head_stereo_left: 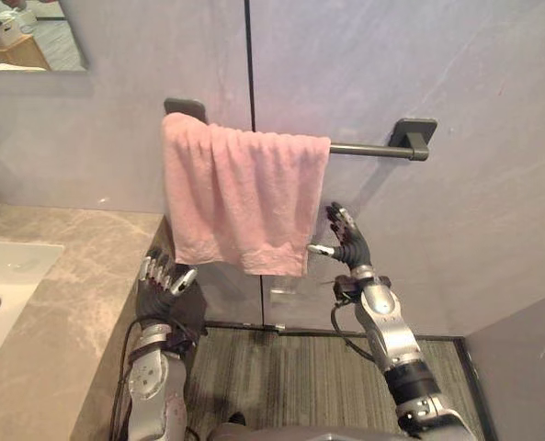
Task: Organize washtable
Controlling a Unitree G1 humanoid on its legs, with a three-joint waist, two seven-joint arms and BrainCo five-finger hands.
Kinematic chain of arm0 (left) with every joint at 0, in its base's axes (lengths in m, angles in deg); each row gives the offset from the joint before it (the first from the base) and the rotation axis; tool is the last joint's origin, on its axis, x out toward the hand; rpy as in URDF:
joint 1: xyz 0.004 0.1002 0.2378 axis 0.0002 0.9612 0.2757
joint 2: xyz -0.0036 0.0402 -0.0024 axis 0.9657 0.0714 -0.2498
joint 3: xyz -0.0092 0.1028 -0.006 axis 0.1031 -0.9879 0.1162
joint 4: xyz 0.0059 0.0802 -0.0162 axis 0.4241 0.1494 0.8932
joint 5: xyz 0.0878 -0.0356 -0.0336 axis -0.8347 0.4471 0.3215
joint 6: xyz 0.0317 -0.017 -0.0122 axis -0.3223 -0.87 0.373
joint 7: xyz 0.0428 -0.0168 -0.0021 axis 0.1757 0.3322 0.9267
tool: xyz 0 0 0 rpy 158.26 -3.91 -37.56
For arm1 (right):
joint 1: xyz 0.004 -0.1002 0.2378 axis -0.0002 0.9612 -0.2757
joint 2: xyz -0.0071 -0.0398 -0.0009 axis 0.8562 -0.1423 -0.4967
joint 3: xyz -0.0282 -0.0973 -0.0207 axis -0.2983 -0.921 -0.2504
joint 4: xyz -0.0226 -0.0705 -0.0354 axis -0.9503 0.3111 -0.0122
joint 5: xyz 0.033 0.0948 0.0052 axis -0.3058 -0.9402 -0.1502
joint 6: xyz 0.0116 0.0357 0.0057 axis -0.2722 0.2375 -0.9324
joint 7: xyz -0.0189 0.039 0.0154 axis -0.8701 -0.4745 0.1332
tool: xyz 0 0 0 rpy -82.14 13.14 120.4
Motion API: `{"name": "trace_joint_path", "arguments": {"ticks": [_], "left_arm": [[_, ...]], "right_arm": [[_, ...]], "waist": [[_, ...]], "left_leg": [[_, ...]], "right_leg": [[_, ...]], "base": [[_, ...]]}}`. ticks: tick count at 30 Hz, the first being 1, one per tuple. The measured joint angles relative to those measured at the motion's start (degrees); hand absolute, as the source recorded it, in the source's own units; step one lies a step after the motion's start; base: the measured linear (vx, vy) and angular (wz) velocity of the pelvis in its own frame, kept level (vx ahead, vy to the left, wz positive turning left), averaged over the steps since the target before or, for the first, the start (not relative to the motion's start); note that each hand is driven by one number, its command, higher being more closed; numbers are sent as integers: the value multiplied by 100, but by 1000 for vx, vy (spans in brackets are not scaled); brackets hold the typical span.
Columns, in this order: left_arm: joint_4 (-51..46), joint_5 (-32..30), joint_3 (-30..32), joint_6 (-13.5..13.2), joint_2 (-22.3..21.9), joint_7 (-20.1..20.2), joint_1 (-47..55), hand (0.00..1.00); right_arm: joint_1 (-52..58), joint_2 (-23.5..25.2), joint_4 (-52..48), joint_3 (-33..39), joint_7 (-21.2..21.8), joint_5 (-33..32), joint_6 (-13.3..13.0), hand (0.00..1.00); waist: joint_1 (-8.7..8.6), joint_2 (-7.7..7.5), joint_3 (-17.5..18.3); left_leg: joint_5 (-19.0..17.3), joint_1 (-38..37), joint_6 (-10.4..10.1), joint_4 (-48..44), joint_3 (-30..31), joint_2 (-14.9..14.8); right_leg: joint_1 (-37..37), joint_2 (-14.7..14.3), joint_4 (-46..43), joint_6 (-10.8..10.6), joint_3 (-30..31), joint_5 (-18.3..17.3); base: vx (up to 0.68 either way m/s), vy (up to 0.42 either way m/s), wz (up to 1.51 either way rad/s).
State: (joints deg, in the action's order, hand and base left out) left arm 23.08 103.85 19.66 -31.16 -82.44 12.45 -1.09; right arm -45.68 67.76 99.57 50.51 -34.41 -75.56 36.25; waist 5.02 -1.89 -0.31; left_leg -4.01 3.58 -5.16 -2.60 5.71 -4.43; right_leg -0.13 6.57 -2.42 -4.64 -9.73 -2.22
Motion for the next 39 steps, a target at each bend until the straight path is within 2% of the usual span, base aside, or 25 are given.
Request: {"name": "trace_joint_path", "arguments": {"ticks": [4, 10, 11, 19, 26, 34, 39], "left_arm": [[-355, 5, 27, -58, -5, -34, 45, 0], [-554, 211, 25, -56, -19, -62, 255, 0], [-568, 216, 25, -56, -19, -63, 255, 0], [-663, 221, 19, -54, -23, -76, 267, 0], [-798, 220, -4, -54, -24, -104, 279, 0], [-796, 219, -29, -54, -23, -137, 279, 0], [-796, 216, -40, -46, -20, -136, 270, 0]], "right_arm": [[-434, -27, 30, -153, -90, 0, 3, 0], [-748, -40, 74, -498, -113, -11, 13, 0], [-795, -38, 108, -543, -114, -14, 15, 100], [-1424, 54, 760, -830, -121, -219, 69, 100], [-1477, 73, 781, -817, -275, -219, 73, 100], [-1527, 73, 781, -786, -328, -216, 74, 100], [-1647, 52, 781, -632, -341, -216, 77, 100]], "waist": [[49, 26, -17], [105, 38, -25], [111, 39, -26], [241, 36, -34], [332, 34, -59], [342, 12, -115], [334, -27, -287]], "left_leg": [[279, -89, -61, 257, 122, 1], [371, -89, -62, 379, 193, 1], [387, -94, -60, 399, 210, 1], [545, -94, -71, 587, 319, 0], [596, -110, -71, 656, 343, -1], [617, -139, -71, 719, 307, -3], [617, -189, -69, 748, 242, -2]], "right_leg": [[22, -1, 12, 2, -107, 2], [22, 4, 12, 14, -202, 18], [22, 4, 13, 14, -209, 18], [-2, 0, 112, 13, -346, 72], [5, 3, 114, 13, -362, 72], [7, 2, 148, 8, -344, 75], [6, 11, 154, -4, -282, 82]], "base": [[-15, -8, 16], [-7, 2, 8], [-14, 3, 8], [-8, 4, 8], [0, 0, 1], [3, 0, -2], [8, 5, -7]]}}
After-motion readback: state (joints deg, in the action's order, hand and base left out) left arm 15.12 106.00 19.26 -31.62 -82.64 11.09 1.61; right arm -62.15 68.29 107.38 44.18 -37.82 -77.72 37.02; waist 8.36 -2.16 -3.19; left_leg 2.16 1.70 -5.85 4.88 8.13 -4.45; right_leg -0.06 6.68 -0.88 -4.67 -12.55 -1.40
